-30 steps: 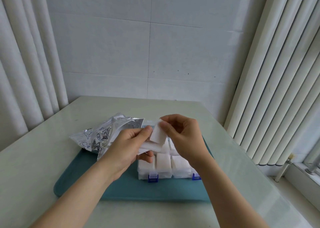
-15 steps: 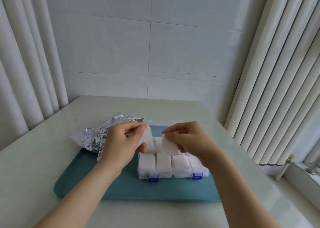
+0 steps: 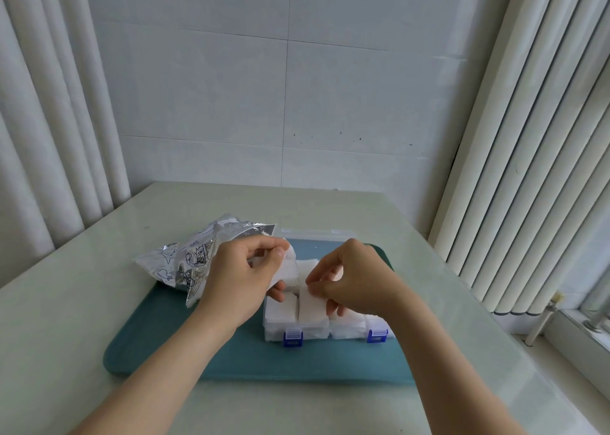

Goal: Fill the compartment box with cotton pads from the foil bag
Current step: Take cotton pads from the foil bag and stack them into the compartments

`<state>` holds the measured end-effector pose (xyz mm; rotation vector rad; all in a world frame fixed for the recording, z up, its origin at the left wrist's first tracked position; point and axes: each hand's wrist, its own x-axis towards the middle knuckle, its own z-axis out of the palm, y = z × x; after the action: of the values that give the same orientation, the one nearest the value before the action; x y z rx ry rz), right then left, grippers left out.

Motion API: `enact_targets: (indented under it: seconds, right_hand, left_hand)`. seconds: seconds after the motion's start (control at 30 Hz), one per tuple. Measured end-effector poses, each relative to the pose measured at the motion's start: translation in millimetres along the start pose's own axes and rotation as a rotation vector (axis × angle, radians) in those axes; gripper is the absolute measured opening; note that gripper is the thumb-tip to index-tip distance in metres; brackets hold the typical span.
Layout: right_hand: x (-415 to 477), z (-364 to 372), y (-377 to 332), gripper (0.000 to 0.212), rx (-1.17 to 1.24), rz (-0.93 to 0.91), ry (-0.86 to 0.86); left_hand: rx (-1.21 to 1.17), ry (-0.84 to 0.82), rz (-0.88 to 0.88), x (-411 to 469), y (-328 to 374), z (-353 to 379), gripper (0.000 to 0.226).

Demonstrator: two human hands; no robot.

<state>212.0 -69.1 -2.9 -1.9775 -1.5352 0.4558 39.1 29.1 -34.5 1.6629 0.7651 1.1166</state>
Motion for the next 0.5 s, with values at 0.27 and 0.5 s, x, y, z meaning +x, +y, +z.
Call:
enact_targets:
  seconds: [0.27,0.5]
  right_hand:
    - [5,6,0,0.013,-0.175,-0.066,0.103]
    - [7,6,-10,0.013,0.487,0.039,0.224]
  left_hand:
    - [-0.063,-0.031,0.014,0,1,-1,0.014]
    - [-0.102,-0.194,0.012,-1,5,-3,0.023]
